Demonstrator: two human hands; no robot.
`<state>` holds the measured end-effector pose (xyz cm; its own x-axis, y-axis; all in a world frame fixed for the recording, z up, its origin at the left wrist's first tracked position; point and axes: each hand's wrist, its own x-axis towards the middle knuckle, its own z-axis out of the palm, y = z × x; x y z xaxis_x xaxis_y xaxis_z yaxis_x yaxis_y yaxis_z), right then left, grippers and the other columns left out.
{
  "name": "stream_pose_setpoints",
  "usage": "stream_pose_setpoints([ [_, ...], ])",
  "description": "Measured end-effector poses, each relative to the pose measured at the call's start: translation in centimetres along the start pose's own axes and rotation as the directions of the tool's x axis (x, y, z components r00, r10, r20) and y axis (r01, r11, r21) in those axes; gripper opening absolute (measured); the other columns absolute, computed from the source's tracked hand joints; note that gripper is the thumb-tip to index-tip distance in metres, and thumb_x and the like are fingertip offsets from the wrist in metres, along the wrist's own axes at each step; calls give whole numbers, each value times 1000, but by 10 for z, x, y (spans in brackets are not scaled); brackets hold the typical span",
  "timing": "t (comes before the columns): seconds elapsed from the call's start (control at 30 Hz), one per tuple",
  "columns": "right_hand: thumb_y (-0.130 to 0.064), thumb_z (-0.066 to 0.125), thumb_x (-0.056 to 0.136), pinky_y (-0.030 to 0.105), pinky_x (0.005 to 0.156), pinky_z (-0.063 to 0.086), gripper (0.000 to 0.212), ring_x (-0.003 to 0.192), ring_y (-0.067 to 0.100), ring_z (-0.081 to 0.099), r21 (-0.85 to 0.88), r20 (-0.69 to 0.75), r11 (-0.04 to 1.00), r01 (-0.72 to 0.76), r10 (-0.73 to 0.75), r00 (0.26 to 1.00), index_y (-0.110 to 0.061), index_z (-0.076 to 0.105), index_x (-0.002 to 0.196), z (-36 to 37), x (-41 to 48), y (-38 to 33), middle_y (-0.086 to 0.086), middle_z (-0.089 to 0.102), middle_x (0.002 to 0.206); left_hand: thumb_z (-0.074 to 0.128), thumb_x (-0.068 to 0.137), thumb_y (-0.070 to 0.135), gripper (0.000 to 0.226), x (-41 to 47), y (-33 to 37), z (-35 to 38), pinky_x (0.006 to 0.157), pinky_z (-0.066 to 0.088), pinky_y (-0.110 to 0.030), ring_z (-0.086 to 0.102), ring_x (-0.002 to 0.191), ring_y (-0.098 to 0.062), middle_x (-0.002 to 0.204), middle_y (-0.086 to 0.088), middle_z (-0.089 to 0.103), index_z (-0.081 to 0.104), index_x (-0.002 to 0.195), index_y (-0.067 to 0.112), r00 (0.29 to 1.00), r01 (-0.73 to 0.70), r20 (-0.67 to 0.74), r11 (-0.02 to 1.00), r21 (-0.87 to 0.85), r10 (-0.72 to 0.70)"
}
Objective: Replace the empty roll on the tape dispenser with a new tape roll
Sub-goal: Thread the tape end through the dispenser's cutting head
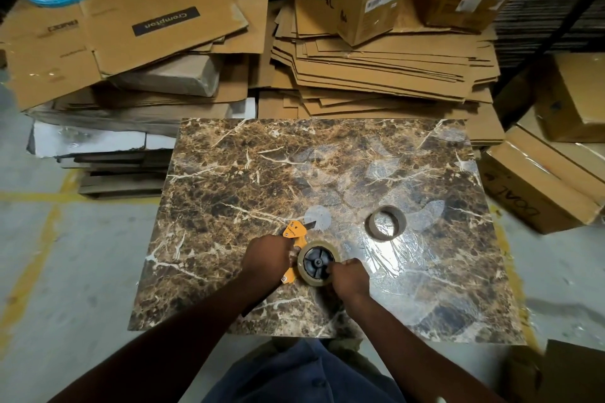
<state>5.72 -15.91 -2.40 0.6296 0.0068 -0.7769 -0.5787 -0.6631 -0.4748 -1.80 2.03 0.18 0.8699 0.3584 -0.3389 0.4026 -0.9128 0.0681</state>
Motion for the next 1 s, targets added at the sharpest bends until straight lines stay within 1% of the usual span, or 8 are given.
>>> stream_pose_setpoints([
  [0.1,-36,75,71,45,77,57,46,92,33,69,-24,2,1000,16,-16,1000,-6,60,102,-2,-1,-4,16,71,103,56,89,24,24,2,-5,-3,69,52,-32,71,84,-29,89,-6,76,75,103,25,999,-13,40,999,-52,15],
  [0.3,-35,77,76,43,77,55,45,96,34,68,-44,1,998,43,-43,999,-6,61,105,-2,2,-6,16,70,106,46,80,55,49,-3,3,-2,88,51,-38,71,92,-28,96,-2,75,70,119,36,987,-118,99,991,-67,124],
  [0.53,-43,69,66,35,68,50,51,79,28,64,-223,61,969,106,-94,994,-5,58,98,-10,-1,-13,13,69,96,44,99,32,29,-5,8,7,92,46,-42,70,88,-30,89,-5,74,69,90,21,995,-74,70,997,25,72],
  [0.63,-36,68,75,39,79,53,60,104,34,65,-554,15,787,274,-319,948,-7,53,126,-12,-14,-31,14,62,117,46,100,33,34,-4,4,8,76,53,-37,69,75,-30,77,-6,70,69,79,18,994,-98,38,995,-17,99],
  [0.7,-29,63,82,41,83,53,61,108,32,60,-685,78,545,483,-604,793,-11,48,138,-7,-23,-47,12,58,124,46,99,32,38,-5,3,10,62,48,-33,68,71,-31,73,-8,67,65,71,16,996,-80,29,993,-87,83],
  [0.77,-32,56,86,44,92,51,63,116,33,57,-681,215,351,643,-744,633,-14,47,145,4,-29,-66,11,57,137,47,94,29,34,-5,1,14,60,43,-34,68,73,-33,76,-10,69,68,73,13,998,-47,21,985,-164,51],
  [0.87,-42,59,86,55,115,34,80,142,34,38,-654,462,208,728,-652,601,-19,31,157,18,-25,-84,9,33,163,57,83,21,22,-3,0,16,56,41,-31,67,64,-33,73,-11,73,73,74,8,999,-40,-43,970,-241,30],
  [1.0,-50,57,89,62,120,20,84,151,30,26,-630,654,24,776,-524,547,-28,20,161,28,-8,-88,4,16,171,69,58,14,15,-6,-6,22,35,33,-24,50,33,-18,43,-3,57,60,46,14,996,-51,-90,946,-319,23],
])
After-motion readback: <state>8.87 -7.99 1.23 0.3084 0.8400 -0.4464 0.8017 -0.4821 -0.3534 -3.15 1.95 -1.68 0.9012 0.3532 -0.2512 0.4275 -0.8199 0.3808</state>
